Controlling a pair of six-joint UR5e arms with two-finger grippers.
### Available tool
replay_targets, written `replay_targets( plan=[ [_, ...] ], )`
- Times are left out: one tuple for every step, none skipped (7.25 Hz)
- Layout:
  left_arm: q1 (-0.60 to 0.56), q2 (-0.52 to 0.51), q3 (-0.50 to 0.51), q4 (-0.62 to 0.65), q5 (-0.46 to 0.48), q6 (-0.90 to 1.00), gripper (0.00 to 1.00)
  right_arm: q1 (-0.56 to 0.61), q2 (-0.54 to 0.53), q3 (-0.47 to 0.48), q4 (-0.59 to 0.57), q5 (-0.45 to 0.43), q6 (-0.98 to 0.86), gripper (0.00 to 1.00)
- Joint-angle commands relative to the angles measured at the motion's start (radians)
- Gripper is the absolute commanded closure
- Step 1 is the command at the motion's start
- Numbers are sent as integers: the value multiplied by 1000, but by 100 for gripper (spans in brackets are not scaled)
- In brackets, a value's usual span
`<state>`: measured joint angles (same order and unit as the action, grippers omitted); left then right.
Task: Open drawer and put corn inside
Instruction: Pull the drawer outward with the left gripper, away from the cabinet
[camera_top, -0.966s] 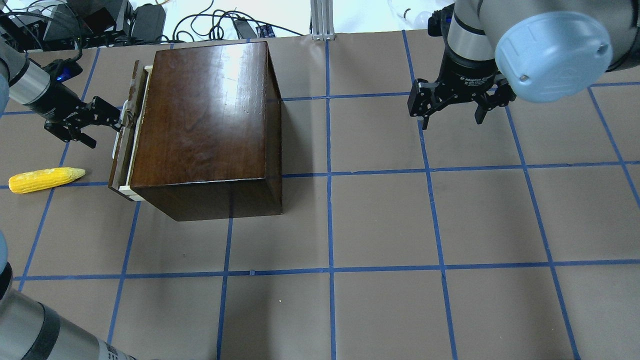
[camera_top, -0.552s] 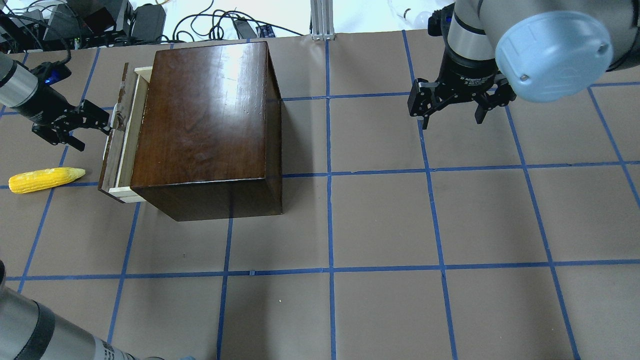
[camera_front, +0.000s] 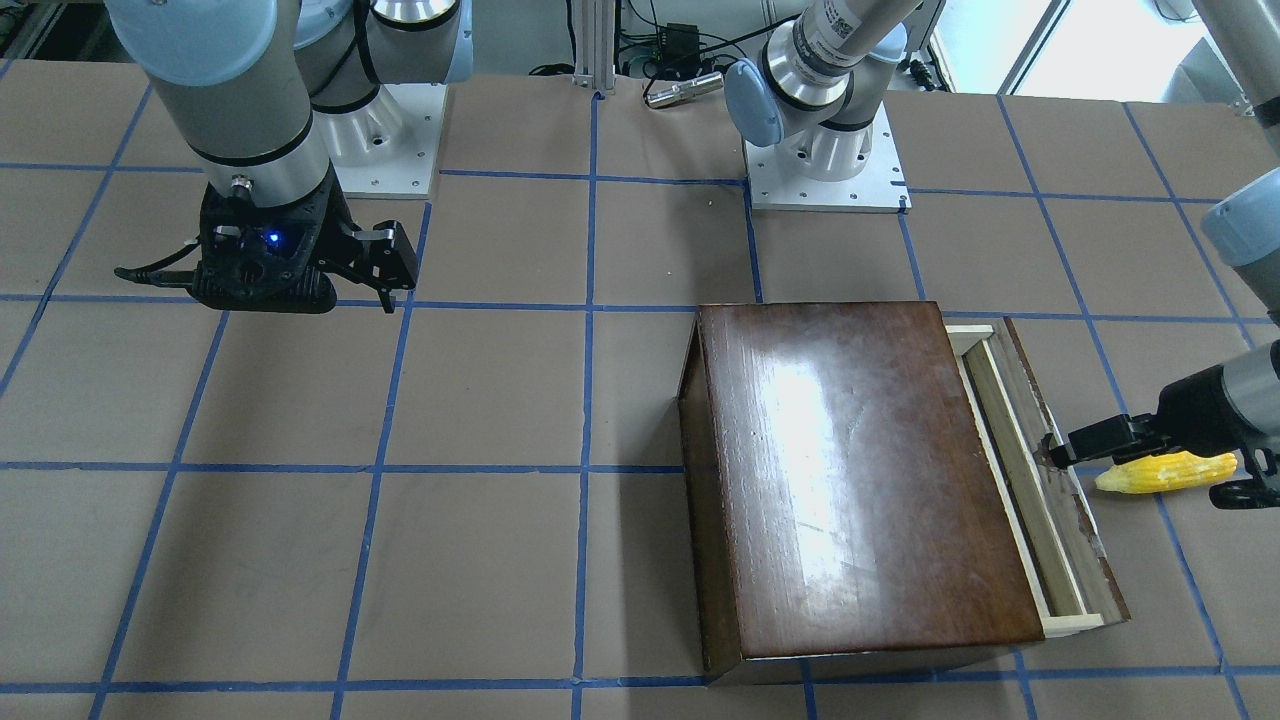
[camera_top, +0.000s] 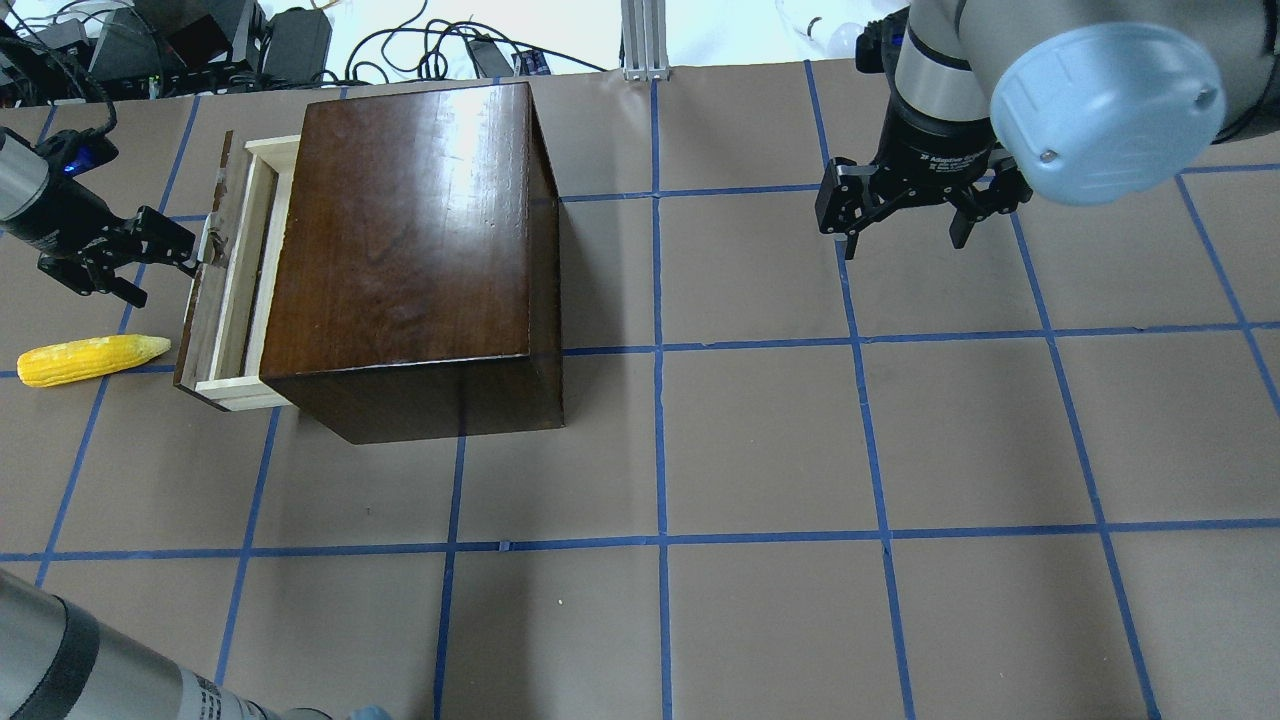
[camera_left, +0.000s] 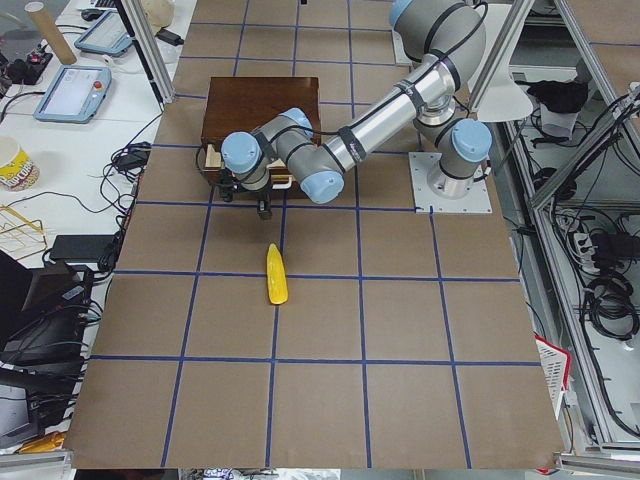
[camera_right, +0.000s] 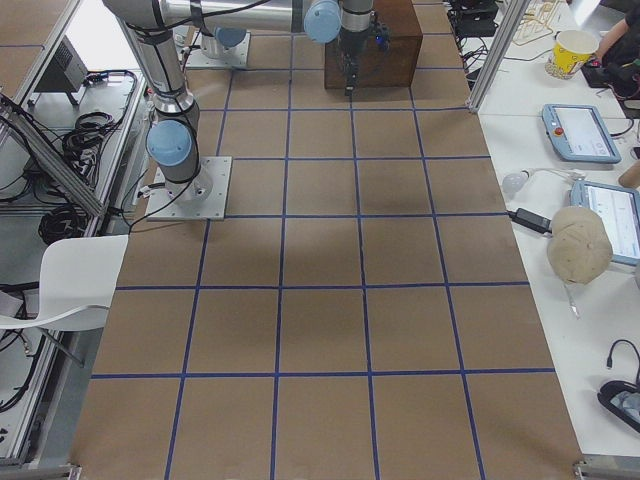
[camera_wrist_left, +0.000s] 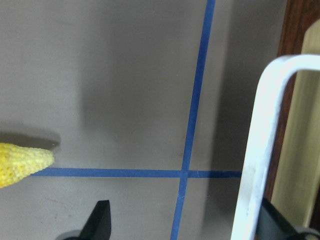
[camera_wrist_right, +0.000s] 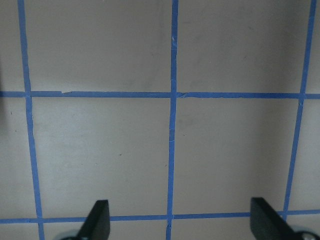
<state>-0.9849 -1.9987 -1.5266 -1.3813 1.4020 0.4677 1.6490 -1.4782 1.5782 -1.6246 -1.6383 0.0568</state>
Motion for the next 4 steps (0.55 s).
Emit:
replay_targets(
  plan=[
    [6, 0, 3, 2, 11, 16, 0, 0, 1, 0, 0, 0, 0, 0],
    [6, 3, 3, 2, 21, 17, 0, 0, 1, 0, -1, 0, 0, 0],
    [6, 3, 3, 2, 25, 17, 0, 0, 1, 0, -1, 0, 0, 0],
    [6, 3, 3, 2, 26, 17, 0, 0, 1, 0, 0, 0, 0, 0]
  ],
)
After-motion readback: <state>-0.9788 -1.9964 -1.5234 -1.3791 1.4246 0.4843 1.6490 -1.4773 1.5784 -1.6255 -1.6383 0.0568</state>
